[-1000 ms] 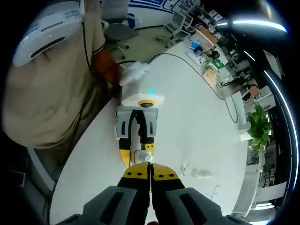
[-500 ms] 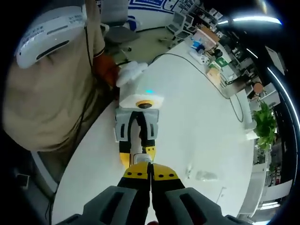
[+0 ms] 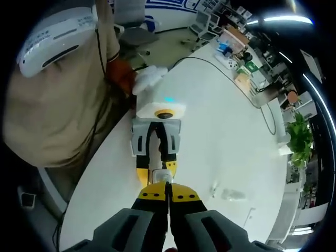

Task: Clamp pump bottle remove cover press pump head put on cover

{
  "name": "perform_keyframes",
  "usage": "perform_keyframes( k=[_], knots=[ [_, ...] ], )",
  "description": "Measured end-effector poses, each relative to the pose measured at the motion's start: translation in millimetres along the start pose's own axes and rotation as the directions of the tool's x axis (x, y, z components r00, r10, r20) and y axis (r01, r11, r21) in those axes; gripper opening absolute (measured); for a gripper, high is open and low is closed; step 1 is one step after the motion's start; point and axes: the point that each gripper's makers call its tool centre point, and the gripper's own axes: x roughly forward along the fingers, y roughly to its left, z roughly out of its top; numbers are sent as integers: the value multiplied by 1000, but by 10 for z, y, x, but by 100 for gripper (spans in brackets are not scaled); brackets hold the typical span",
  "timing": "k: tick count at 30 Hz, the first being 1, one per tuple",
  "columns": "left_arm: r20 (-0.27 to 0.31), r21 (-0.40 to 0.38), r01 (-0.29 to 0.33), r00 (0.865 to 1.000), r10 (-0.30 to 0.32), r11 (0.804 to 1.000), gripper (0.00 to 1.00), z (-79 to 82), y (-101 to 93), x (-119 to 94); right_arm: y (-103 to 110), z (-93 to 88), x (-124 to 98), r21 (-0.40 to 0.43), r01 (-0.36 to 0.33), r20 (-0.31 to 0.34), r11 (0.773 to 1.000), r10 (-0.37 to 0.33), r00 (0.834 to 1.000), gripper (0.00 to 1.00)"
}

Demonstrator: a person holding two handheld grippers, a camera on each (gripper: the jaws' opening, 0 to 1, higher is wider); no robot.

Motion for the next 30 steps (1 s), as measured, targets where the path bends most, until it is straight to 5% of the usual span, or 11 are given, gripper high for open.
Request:
perform_keyframes(
  k=[30],
  knots=[
    [0, 6, 12, 1000, -12, 1000, 14, -2, -21, -3, 17, 41, 64, -75, -104, -113, 992, 95, 989, 0]
  ],
)
